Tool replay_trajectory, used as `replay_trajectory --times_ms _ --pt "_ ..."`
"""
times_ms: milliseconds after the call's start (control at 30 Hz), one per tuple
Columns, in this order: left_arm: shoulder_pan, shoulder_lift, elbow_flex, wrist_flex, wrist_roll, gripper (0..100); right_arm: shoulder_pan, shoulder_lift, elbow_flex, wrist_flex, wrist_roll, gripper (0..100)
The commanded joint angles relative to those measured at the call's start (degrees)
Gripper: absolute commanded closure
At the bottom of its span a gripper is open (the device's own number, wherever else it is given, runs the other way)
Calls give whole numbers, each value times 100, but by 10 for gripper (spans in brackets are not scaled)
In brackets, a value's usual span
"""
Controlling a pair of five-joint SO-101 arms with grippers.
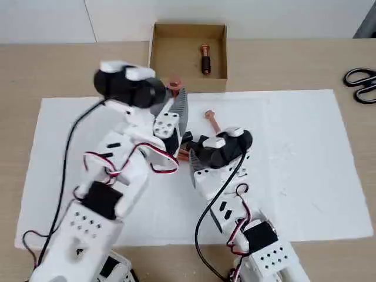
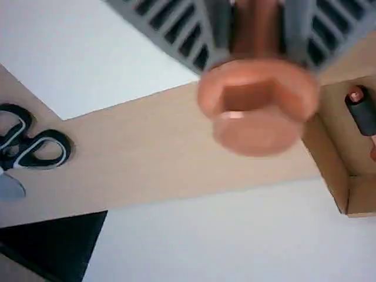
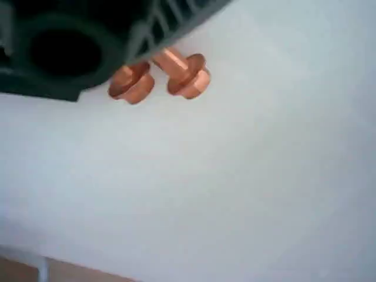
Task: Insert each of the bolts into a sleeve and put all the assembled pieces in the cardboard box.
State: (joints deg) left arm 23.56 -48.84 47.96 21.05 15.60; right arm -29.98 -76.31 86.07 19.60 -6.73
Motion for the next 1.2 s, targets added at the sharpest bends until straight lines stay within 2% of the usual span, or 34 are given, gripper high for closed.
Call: replay_trajectory --times_ms 0,300,533,1167 --pt "53 -176 242 -791 -53 994 -31 -66 -26 -127 -70 978" --pt "448 -176 462 -316 -35 994 -40 -66 -26 -136 -70 978" --pt "448 -176 444 79 0 994 -48 -66 -26 -136 -70 978" --pt "440 -176 637 88 211 994 -303 -66 -26 -127 -70 978"
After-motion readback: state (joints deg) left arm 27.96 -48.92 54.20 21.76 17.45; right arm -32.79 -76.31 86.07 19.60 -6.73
